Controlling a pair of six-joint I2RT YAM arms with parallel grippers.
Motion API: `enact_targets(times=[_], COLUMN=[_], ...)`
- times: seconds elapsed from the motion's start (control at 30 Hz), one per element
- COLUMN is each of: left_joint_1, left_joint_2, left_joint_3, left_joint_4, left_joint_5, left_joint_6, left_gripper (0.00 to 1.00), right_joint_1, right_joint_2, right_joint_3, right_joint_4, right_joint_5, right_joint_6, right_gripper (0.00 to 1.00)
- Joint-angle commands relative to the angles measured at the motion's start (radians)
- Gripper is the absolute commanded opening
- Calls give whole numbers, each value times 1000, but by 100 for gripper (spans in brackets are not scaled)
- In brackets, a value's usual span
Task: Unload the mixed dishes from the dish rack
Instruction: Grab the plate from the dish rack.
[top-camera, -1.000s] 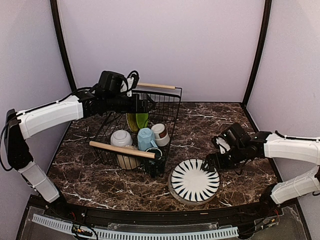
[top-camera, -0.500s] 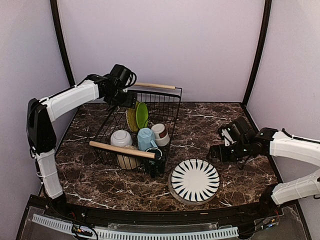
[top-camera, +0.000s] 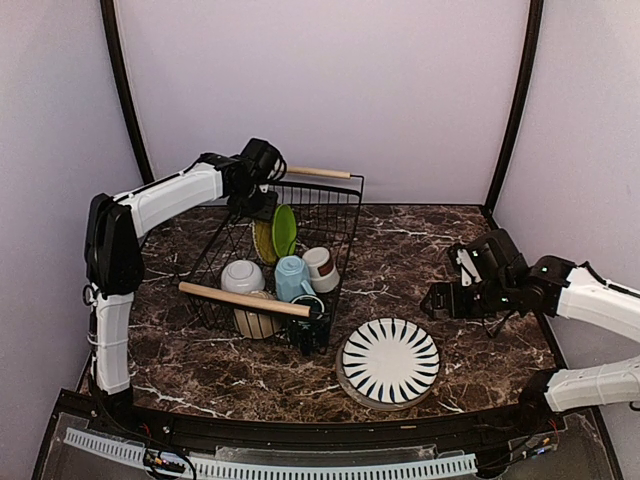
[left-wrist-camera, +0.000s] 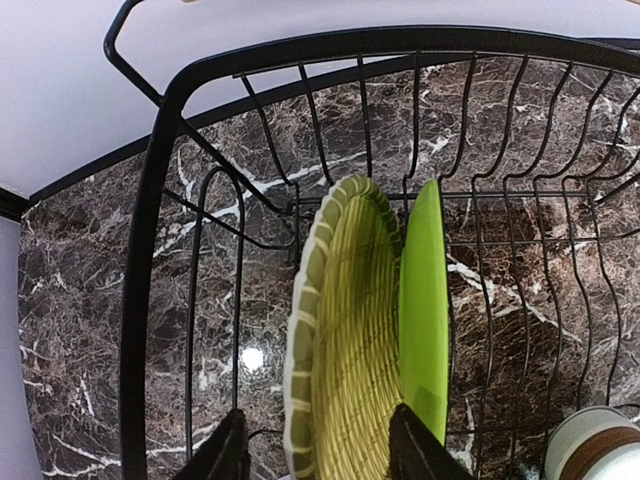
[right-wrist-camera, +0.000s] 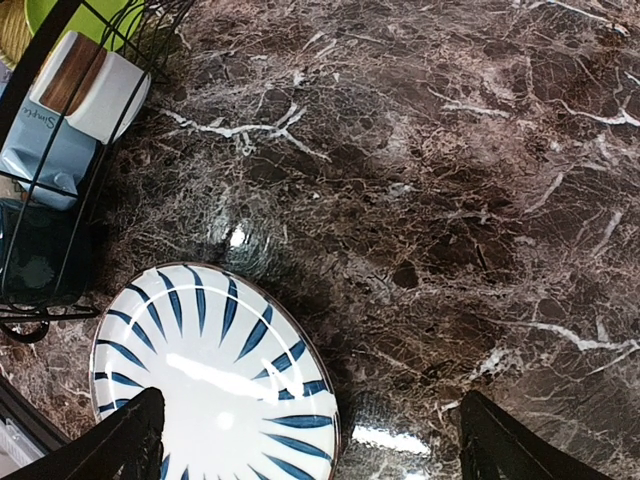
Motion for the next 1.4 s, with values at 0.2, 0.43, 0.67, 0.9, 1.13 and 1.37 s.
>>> enact_targets(times=[0.2, 0.43, 0.67, 0.9, 1.13, 1.37], left_joint_1=[10, 10, 10, 10, 10, 5], left_joint_2=[57, 79, 107, 134, 146, 147], left_joint_3=[76, 122, 179, 190, 227, 282], left_joint_4=[-66, -90, -143, -163, -188, -241], left_joint_5=[-60, -59, -53, -34, -25, -29], left_joint_6=[35, 39, 39, 41, 36, 25], left_gripper=[27, 16, 11, 11, 2, 1], right_joint_1=[-4, -4, -4, -4, -4, -4], right_joint_2=[-5, -10, 7, 7, -5, 2], right_joint_3=[-21, -18, -18, -19, -26, -26], right_joint_4=[5, 9, 21, 25, 24, 32], right_joint_5=[2, 10, 3, 2, 1, 3], right_joint_6=[12, 11, 13, 14, 18, 18], right_gripper=[99, 99, 99, 99, 99, 99])
